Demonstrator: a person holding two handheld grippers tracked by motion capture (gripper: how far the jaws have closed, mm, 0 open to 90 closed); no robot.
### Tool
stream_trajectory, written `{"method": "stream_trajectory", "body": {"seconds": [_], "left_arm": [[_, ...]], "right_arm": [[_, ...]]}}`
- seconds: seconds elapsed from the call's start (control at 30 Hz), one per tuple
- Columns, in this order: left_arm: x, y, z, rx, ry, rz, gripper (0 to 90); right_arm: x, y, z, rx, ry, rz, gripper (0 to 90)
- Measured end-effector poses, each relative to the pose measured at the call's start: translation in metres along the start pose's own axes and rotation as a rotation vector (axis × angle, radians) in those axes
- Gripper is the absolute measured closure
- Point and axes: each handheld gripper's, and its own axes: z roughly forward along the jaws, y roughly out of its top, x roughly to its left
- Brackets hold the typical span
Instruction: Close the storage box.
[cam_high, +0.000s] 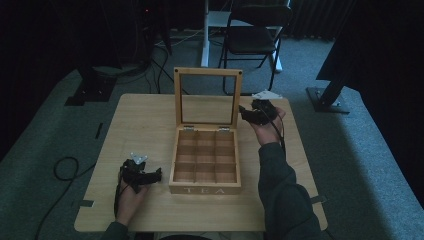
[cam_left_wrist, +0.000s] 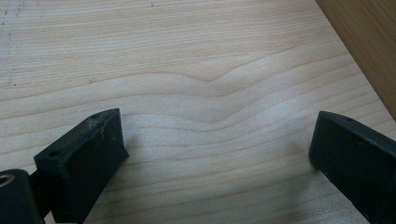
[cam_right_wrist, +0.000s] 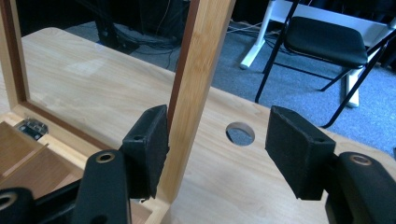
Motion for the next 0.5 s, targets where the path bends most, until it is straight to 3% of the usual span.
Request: {"method": "stream_trajectory", "body": {"seconds": [0.5], "left_arm": [[0.000, 0.000, 0.000, 0.000, -0.001, 0.000, 3.5]], "right_arm": [[-0.004, 0.030, 0.019, -0.023, 0.040, -0.013, 37.5]]}}
